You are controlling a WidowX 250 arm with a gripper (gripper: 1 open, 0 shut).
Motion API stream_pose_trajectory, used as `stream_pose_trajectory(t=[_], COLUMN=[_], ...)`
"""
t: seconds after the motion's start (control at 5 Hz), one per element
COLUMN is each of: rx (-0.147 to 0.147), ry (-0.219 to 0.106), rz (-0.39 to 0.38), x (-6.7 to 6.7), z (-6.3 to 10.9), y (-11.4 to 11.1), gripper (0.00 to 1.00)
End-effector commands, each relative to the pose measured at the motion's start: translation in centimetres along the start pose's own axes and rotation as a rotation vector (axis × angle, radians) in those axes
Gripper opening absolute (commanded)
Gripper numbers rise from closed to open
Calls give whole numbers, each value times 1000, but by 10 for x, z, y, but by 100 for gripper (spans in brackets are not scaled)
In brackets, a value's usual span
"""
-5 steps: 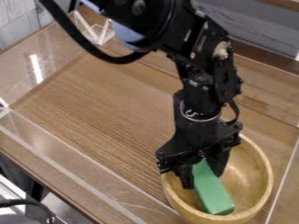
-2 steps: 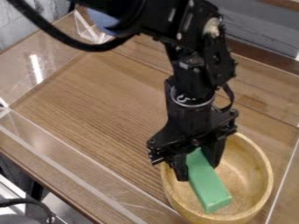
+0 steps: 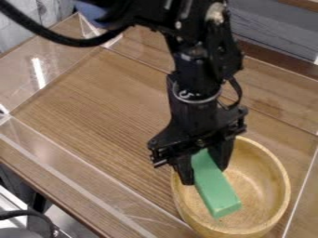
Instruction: Remove the green block from inside the brown bowl and put it on the table
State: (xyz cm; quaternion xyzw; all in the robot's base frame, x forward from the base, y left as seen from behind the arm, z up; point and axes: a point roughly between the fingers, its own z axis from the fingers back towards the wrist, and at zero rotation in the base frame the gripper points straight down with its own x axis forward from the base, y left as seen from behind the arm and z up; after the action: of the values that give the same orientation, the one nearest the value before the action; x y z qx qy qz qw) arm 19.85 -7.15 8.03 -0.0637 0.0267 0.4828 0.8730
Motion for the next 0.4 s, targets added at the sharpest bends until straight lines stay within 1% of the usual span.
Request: stream_pose_trajectory(t=[0.0, 0.2], rx=[-58, -65], ry=[-11, -6], rz=[14, 24], x=[5, 8], z=[14, 16], y=[-5, -2], gripper=[0, 0])
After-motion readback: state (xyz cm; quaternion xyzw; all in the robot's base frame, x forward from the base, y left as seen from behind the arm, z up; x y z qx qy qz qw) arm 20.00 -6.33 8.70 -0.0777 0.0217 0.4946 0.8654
